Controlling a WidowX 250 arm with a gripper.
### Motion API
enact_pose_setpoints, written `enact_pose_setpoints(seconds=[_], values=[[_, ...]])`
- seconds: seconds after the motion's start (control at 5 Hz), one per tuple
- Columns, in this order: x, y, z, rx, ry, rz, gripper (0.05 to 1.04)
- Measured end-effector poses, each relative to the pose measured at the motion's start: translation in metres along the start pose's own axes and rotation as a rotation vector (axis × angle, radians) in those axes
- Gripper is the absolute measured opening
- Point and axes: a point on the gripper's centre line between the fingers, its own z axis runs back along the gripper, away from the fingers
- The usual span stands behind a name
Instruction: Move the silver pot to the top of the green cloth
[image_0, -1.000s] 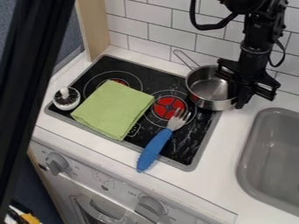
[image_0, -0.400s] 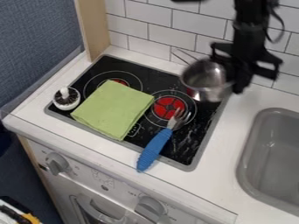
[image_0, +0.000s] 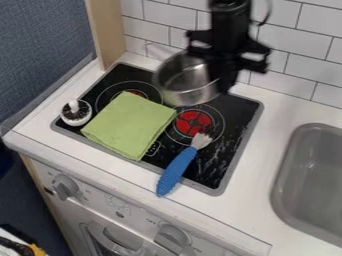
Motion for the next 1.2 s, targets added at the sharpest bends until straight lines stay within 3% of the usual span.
enact_pose_setpoints(seconds=[0.2,0.6,1.2], values=[[-0.023,0.028,-0.014,0.051,0.049,0.047,0.080],[-0.029,0.054,-0.026,0.119,0.071,0.064,0.080],[-0.041,0.082,-0.061,0.144,0.207,0.110,0.080]])
